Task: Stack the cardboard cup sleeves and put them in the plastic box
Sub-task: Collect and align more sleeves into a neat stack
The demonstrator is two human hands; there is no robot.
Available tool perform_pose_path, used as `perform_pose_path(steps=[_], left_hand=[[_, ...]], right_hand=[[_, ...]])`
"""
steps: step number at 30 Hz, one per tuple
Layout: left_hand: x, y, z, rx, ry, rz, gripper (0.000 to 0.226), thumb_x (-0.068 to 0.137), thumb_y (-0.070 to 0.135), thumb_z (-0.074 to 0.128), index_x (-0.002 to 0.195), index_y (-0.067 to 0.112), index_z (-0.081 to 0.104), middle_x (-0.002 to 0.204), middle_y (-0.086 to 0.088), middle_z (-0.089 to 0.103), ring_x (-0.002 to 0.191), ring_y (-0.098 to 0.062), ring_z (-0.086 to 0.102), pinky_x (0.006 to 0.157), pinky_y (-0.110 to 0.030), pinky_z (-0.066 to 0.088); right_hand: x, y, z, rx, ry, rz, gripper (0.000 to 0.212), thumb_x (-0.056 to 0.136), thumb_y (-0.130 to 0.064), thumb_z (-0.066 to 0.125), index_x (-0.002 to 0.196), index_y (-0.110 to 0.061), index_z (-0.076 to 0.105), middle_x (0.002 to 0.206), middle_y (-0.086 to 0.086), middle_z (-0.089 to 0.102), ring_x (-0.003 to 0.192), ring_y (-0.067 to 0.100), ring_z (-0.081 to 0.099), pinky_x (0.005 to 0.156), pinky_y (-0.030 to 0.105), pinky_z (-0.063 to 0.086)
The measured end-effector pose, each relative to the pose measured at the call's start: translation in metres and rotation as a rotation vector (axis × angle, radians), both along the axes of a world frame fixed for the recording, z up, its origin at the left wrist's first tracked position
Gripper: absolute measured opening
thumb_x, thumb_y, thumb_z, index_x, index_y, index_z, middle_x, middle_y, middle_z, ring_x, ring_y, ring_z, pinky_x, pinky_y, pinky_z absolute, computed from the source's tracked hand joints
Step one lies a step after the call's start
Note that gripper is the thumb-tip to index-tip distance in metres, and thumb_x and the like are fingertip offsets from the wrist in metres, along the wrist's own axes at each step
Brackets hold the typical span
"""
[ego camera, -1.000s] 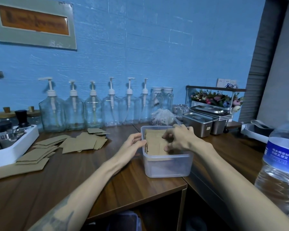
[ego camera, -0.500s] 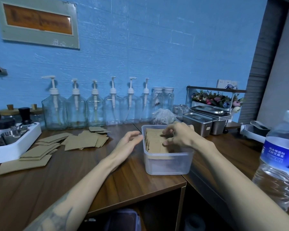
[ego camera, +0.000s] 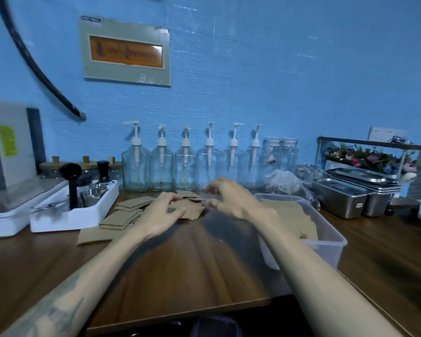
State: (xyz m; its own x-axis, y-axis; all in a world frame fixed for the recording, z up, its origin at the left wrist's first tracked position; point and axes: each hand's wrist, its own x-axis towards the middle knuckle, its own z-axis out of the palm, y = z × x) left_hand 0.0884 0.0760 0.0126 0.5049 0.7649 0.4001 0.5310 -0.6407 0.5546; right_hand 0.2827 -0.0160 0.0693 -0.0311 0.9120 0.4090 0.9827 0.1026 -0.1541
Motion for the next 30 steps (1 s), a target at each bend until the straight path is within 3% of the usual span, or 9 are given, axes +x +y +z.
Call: perform_pose_path(steps=[7,13,19,24,30], left_hand=[[-0.077,0.032,-0.014,0.067,0.190,0.156,0.045,0.097,0.043,0.053,0.138,0.025,0.048,0.136,0.003,0.048,0.127,-0.018,0.048,0.106,-0.038,0.040],[-0.087,0.054,-0.031,0.064,0.266,0.146,0.044,0.098,0.048,0.049,0.137,0.028,0.050,0.138,0.007,0.046,0.131,-0.015,0.043,0.109,-0.038,0.037],[-0.080,0.062,-0.037,0.111,0.318,0.127,0.040,0.095,0.052,0.049,0.131,0.032,0.053,0.128,0.009,0.051,0.125,-0.016,0.047,0.105,-0.039,0.039],[-0.080,0.063,-0.040,0.139,0.348,0.106,0.038,0.095,0.050,0.050,0.128,0.032,0.055,0.131,0.011,0.051,0.124,-0.012,0.046,0.101,-0.035,0.040],[-0.082,0.062,-0.040,0.132,0.317,0.090,0.035,0.095,0.046,0.054,0.127,0.032,0.057,0.131,0.010,0.052,0.124,-0.012,0.045,0.105,-0.036,0.038]], right_hand=[[-0.039,0.048,-0.049,-0.095,-0.009,0.062,0.033,0.095,-0.028,0.059,0.126,-0.018,0.056,0.128,0.001,0.047,0.122,0.023,0.049,0.096,0.038,0.045],[-0.048,0.084,-0.068,-0.130,-0.050,0.063,0.042,0.094,-0.041,0.056,0.130,-0.019,0.052,0.135,0.004,0.045,0.126,0.027,0.044,0.102,0.043,0.041],[-0.048,0.107,-0.083,-0.149,-0.054,0.077,0.028,0.099,-0.041,0.046,0.119,-0.021,0.049,0.131,0.002,0.052,0.125,0.024,0.042,0.099,0.039,0.031],[-0.043,0.104,-0.085,-0.086,-0.020,0.121,0.014,0.096,-0.034,0.052,0.106,-0.024,0.051,0.118,-0.003,0.056,0.114,0.021,0.048,0.096,0.038,0.034],[-0.042,0.095,-0.080,-0.020,-0.001,0.153,0.045,0.089,-0.025,0.066,0.130,-0.024,0.046,0.130,0.000,0.049,0.123,0.022,0.043,0.104,0.039,0.034]])
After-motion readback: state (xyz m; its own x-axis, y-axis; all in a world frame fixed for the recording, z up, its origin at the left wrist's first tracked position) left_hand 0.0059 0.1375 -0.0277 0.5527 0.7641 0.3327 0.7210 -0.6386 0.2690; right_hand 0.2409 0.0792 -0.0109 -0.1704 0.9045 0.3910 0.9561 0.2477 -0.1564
